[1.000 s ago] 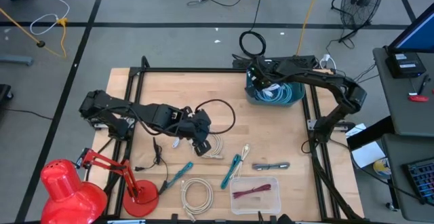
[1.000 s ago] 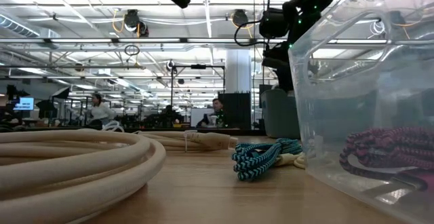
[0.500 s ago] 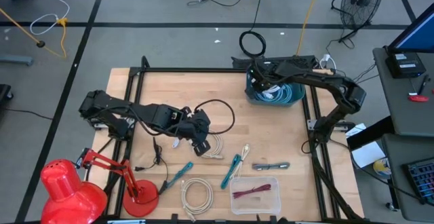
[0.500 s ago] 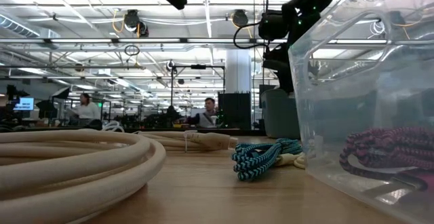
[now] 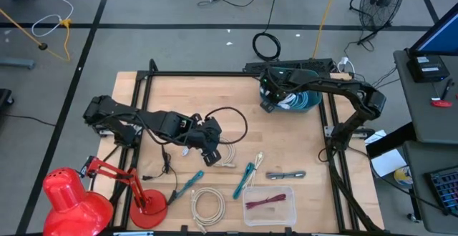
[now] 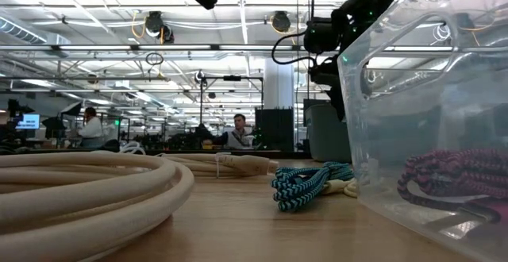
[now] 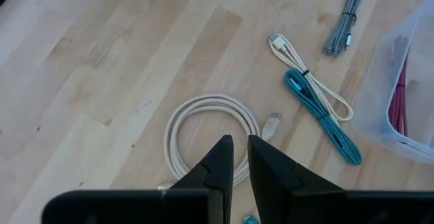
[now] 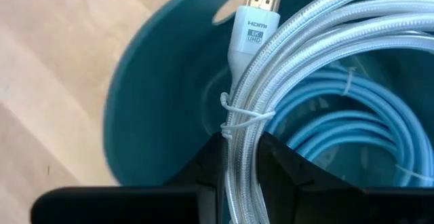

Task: Pick & Place USB Port
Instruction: Put the white HDMI cable into the blue bin

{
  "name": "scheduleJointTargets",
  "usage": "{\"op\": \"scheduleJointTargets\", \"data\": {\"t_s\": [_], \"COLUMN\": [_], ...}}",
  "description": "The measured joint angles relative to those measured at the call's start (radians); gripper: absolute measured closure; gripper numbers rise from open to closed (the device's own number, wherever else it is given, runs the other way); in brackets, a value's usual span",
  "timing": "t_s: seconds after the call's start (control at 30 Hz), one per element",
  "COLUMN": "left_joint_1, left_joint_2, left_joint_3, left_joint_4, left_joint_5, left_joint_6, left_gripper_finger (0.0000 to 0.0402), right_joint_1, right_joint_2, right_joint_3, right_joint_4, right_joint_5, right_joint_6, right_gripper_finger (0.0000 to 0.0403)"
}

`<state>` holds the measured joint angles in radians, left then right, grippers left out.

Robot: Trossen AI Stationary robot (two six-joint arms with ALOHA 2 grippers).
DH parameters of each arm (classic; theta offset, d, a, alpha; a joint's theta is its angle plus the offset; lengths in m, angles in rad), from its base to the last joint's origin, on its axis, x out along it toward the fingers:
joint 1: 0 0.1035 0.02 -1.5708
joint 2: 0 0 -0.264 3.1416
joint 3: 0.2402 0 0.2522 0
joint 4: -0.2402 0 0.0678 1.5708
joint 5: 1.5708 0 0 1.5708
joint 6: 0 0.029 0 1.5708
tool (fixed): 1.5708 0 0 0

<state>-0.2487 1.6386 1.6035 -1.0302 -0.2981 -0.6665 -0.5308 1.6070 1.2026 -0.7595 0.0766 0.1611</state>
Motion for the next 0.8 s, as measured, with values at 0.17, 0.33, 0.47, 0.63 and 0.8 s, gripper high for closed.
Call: {"op": "scheduleJointTargets", "data": {"t_s": [0.17, 0.33, 0.47, 0.63, 0.8], "left_joint_1": [-0.010, -0.018, -0.024, -0.028, -0.028], "left_joint_2": [0.000, 0.000, 0.000, 0.000, 0.000], "left_joint_3": [0.000, 0.000, 0.000, 0.000, 0.000], "left_joint_4": [-0.014, -0.027, -0.028, -0.030, -0.030], "left_joint_5": [0.000, 0.000, -0.009, -0.015, -0.017], "left_joint_6": [-0.002, -0.015, -0.021, -0.023, -0.023], "left_gripper_finger": [0.0355, 0.0355, 0.0355, 0.0355, 0.0355], "right_joint_1": [-0.001, -0.004, -0.017, -0.039, -0.045], "right_joint_2": [0.000, 0.000, 0.000, 0.000, 0.000], "right_joint_3": [0.000, 0.000, 0.000, 0.000, 0.000], "right_joint_4": [-0.001, -0.009, -0.025, -0.046, -0.045], "right_joint_5": [-0.046, -0.053, -0.051, -0.024, -0.027], "right_joint_6": [-0.086, -0.123, -0.116, -0.075, -0.140], "right_gripper_finger": [0.0351, 0.0351, 0.0351, 0.0351, 0.0351]}}
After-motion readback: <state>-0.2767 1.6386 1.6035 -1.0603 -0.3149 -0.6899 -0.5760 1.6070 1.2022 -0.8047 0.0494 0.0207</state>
